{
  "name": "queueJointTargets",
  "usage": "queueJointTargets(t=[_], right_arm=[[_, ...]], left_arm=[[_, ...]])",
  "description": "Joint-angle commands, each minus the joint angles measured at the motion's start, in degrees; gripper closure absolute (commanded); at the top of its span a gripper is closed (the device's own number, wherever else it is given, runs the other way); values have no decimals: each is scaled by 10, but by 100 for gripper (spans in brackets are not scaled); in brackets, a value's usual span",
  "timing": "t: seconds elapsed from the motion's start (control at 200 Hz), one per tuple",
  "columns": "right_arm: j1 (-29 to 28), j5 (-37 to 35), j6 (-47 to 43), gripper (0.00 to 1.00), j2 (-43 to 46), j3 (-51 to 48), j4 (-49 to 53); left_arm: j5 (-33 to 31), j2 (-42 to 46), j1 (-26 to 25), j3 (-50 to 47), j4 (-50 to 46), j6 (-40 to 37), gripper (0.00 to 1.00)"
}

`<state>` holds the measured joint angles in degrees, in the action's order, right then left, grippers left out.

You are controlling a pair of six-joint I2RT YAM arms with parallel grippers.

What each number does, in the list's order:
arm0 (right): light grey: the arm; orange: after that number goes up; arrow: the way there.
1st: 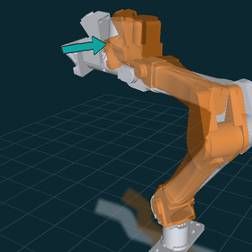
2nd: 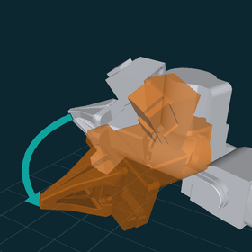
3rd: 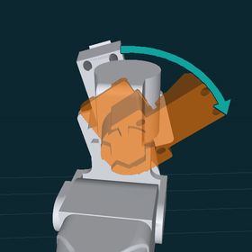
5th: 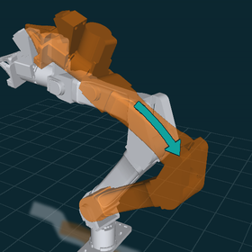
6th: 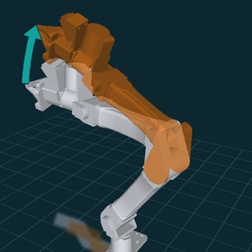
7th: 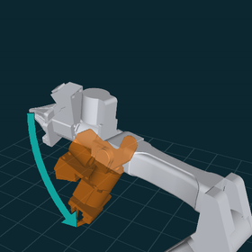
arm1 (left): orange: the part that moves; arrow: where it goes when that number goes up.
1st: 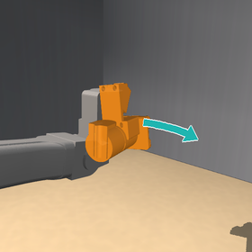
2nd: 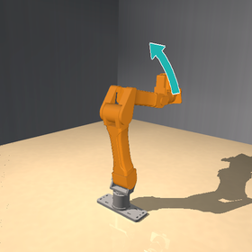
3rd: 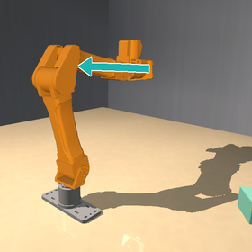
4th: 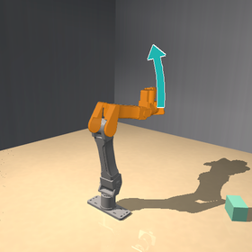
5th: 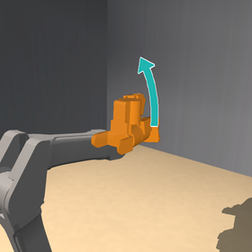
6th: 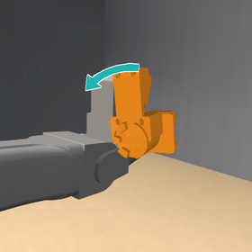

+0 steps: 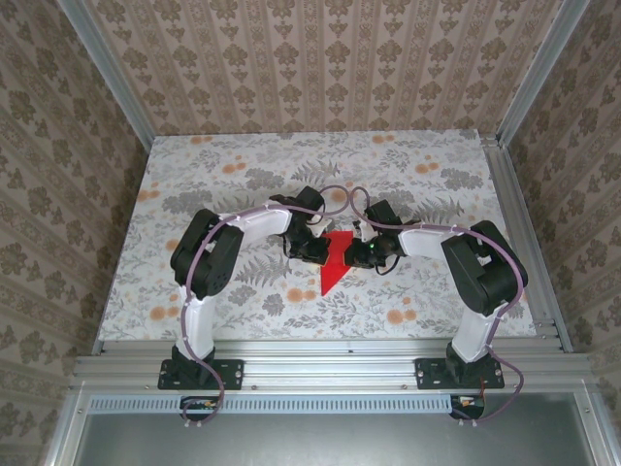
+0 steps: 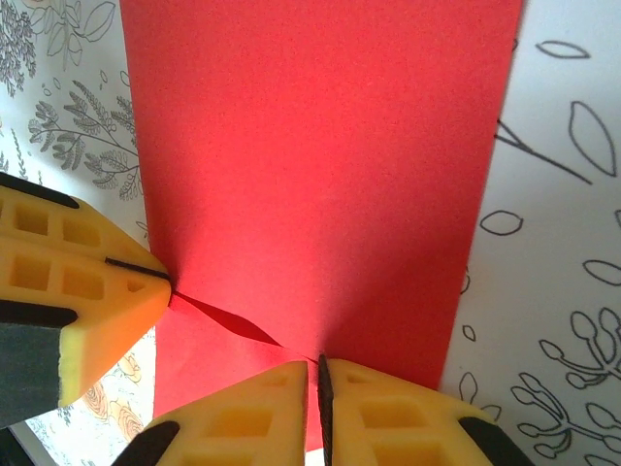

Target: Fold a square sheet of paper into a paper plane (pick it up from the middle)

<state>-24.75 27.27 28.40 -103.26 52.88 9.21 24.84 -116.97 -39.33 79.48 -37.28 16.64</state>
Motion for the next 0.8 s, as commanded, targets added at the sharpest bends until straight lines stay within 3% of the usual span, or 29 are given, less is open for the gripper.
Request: queueJointTargets(t=[0.0,0.795], right_arm=[[0,3,-11,84,-19,-8,24],[0,-2,-18,84,-20,-13,28]], left_arm=[[-13,-11,3,11,-4,-15,97],[2,-5,4,21,-2,-14,97]])
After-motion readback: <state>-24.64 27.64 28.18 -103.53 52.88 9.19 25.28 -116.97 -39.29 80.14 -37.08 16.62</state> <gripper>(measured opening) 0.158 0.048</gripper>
